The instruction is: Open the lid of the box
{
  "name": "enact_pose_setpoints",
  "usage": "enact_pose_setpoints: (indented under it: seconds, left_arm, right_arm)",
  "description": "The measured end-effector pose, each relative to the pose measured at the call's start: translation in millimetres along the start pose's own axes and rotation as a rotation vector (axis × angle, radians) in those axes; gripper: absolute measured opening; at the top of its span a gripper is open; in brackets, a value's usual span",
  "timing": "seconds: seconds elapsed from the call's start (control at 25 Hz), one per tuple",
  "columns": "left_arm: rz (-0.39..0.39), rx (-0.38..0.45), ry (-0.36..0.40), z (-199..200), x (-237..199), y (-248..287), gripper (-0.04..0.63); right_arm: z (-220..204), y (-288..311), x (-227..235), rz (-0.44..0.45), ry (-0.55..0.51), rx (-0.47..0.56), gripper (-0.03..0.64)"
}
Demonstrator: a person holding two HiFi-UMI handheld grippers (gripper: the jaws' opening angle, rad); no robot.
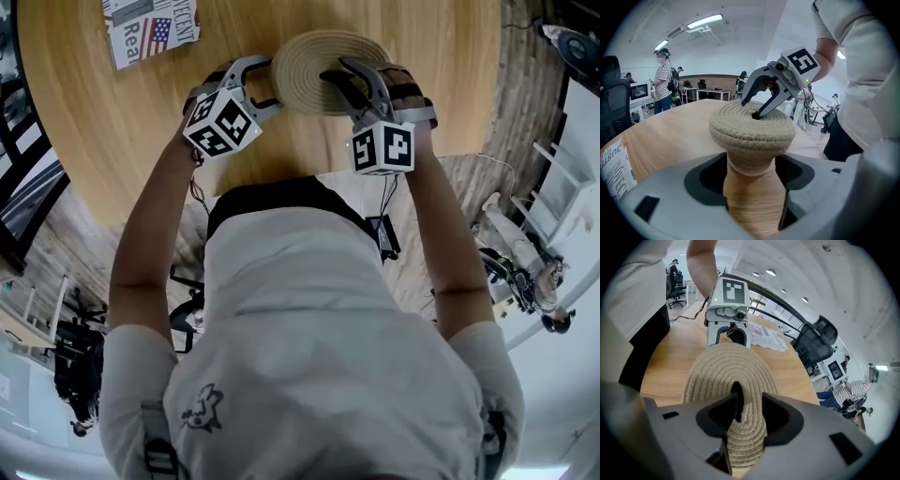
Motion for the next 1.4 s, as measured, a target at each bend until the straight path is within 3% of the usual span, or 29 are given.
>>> enact_pose_setpoints:
  seconds: [0.32,1.04,1.4]
  left_arm:
    - [-0.034,0.012,0.016,9,6,12,0.310]
    - [-0.040,0.015,0.050,2,-6,13,0.282]
    - [-0.034,0.011,0.055,-1,-6,13,0.278]
  right_arm:
    - [-3,-2,-9,-0.053,-0.065,0.024,0.066]
    - [-1,10,-6,-0.104,-0.083,0.045,0.037]
    - [-9,-18,8,-0.173,-0.018,0.028,0.035]
Point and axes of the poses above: the fingertips, and each gripper's own axes: y forward along the fingers, x to its right, z out of its top, the point moved 3 cm from there along -y, backward along the fingers, and after that the axes turned 7 degrees about -y, right-handed, at the moved point
